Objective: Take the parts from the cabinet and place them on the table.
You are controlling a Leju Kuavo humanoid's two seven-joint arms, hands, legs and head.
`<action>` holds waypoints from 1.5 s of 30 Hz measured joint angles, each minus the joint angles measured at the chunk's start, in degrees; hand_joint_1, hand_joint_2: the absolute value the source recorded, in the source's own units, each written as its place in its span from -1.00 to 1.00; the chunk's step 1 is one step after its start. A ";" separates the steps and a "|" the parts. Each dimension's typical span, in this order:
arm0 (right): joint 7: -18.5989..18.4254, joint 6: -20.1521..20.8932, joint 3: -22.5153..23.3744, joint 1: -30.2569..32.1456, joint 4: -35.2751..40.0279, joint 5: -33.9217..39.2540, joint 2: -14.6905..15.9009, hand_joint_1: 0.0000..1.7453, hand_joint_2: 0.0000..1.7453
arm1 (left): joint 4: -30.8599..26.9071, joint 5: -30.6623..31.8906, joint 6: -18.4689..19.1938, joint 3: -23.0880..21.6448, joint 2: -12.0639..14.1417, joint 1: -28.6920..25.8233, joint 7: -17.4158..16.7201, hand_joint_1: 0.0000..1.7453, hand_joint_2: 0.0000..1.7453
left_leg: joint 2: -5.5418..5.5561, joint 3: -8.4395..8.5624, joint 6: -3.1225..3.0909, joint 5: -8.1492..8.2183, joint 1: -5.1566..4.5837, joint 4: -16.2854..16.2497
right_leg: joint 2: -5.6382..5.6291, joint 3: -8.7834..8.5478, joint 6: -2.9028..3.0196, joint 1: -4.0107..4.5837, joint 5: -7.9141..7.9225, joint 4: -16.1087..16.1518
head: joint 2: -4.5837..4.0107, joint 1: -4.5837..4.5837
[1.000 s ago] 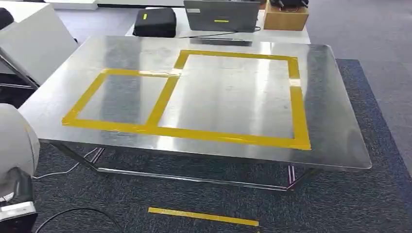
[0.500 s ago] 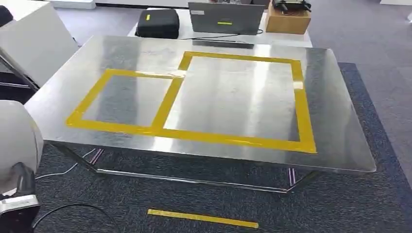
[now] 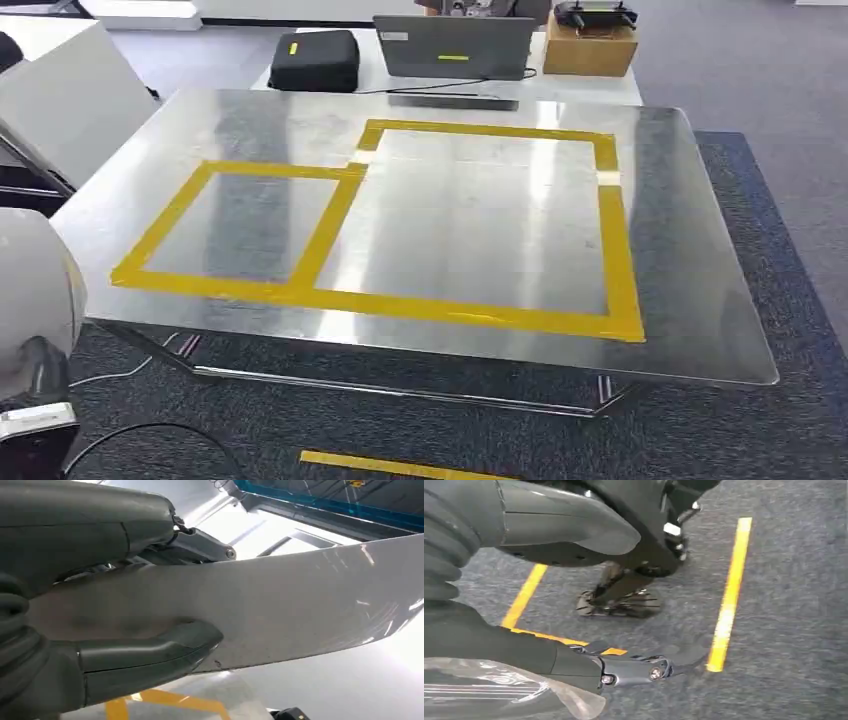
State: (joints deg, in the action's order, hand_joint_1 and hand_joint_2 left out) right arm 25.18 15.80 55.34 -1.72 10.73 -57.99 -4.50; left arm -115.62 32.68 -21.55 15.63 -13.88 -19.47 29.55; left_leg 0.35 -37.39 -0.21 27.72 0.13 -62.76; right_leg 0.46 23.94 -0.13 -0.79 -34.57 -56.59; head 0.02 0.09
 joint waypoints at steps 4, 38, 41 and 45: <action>0.02 -0.02 0.02 -0.19 -0.02 0.00 0.00 -1.00 1.00 | 0.11 -0.02 0.00 -0.07 0.09 -0.14 -0.04 1.00 1.00 | 0.09 0.51 -1.27 -1.74 -0.74 2.47 | 0.21 -1.81 -1.73 0.17 -1.09 -0.15 | 0.00 -0.22; -0.31 -0.76 0.04 -0.23 -0.02 -0.46 0.02 -1.00 1.00 | 1.55 3.15 1.49 -2.16 2.08 0.56 -2.73 1.00 1.00 | 2.50 3.78 0.83 0.46 0.87 3.27 | -4.02 7.99 0.29 -0.30 4.69 -1.96 | 0.00 -0.22; -0.24 -0.68 0.07 -0.35 -0.02 -0.52 0.02 -1.00 1.00 | 1.90 3.56 1.38 -2.23 2.21 0.56 -2.69 1.00 1.00 | 2.51 3.78 0.42 0.49 0.79 3.26 | -3.96 7.67 -0.06 -0.33 4.87 -1.38 | 0.00 -0.20; -0.11 -0.68 0.09 -0.37 -0.02 -0.61 0.02 -1.00 1.00 | 2.16 4.19 1.46 -2.21 2.34 0.55 -2.62 1.00 1.00 | 2.51 3.79 0.05 0.59 0.74 3.23 | -3.93 7.39 -1.16 -0.40 4.99 -0.86 | 0.00 -0.24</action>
State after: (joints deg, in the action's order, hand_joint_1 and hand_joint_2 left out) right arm 25.07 15.13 55.43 -2.09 10.71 -58.60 -4.48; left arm -113.46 36.87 -20.09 13.42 -11.54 -18.92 26.93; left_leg 2.87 -33.60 -0.16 28.31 0.87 -59.54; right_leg -3.47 31.33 -1.29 -1.19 -29.58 -57.44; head 0.02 -0.15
